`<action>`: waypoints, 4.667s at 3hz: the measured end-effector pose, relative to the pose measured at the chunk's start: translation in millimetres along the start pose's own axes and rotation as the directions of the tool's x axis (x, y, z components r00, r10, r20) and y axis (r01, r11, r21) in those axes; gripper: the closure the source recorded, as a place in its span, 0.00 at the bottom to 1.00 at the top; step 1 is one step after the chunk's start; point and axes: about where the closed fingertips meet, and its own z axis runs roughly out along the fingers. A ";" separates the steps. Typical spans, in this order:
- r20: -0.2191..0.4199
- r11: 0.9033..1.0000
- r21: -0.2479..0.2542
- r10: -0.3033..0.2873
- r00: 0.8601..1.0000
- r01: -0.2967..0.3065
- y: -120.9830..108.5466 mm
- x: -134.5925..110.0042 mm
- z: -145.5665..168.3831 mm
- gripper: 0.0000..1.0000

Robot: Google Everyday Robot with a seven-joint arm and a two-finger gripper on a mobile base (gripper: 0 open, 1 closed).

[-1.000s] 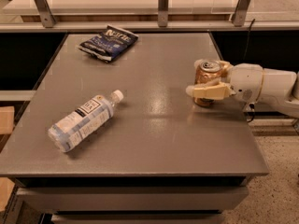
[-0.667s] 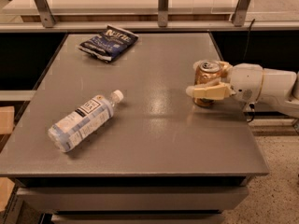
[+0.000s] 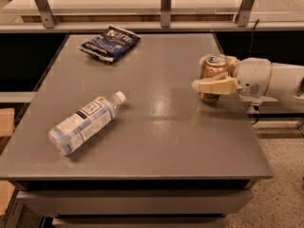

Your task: Move orange can near blue chip bag

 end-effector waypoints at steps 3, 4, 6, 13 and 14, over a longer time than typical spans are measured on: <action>0.032 0.998 0.012 -0.055 0.998 0.055 -20.7 -47.4 -10.5 1.00; 0.031 0.998 0.002 -0.063 0.997 0.063 -26.3 -66.7 -9.3 1.00; 0.055 1.000 -0.006 0.012 0.998 -0.012 -58.6 -96.4 17.9 1.00; 0.075 0.990 -0.134 0.052 0.996 -0.042 -104.8 -97.3 169.0 1.00; 0.044 0.987 -0.158 0.047 0.998 -0.040 -113.8 -81.6 221.0 1.00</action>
Offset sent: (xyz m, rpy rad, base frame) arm 0.0117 -0.0224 0.0349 0.0174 -0.0633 -0.0303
